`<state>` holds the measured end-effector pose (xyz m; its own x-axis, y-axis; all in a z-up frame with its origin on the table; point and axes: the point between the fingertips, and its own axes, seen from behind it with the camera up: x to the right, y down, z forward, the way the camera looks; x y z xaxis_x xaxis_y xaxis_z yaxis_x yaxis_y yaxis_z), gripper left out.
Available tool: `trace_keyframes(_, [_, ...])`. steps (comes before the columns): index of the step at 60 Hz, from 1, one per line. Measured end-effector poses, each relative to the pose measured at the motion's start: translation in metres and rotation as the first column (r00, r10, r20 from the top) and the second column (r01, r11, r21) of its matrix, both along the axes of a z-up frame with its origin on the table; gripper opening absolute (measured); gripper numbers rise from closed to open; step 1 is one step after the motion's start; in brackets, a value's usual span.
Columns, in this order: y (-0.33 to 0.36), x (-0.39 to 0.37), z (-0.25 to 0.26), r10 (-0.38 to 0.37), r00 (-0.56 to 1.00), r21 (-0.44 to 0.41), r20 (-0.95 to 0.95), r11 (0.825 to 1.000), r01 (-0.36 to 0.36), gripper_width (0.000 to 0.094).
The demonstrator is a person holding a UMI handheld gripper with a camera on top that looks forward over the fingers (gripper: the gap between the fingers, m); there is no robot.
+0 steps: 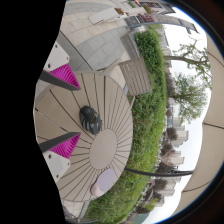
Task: Arrange mouse
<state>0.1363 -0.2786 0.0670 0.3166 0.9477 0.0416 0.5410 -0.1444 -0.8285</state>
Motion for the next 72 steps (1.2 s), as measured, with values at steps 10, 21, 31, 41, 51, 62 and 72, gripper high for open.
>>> trace_keyframes(10, [0.027, -0.035, -0.033, -0.039, 0.999, -0.03, 0.008, 0.999, 0.039, 0.0857])
trace_keyframes(21, [0.057, -0.073, -0.065, -0.098, 0.995, -0.029, 0.004, 0.995, 0.098, 0.0863])
trace_keyframes(31, [0.072, -0.106, -0.075, -0.11, 0.994, -0.043, -0.007, 0.993, 0.11, 0.0861])
trace_keyframes(41, [0.081, -0.133, -0.073, -0.093, 0.996, -0.048, -0.008, 0.995, 0.093, 0.0852])
trace_keyframes(51, [0.077, -0.165, -0.074, -0.058, 0.998, -0.052, 0.0, 0.997, 0.058, 0.0853])
trace_keyframes(62, [0.072, -0.177, -0.086, -0.033, 0.999, -0.057, 0.025, 0.998, 0.034, 0.0832])
trace_keyframes(72, [0.079, -0.181, -0.086, -0.056, 0.998, -0.032, 0.015, 0.998, 0.056, 0.0618])
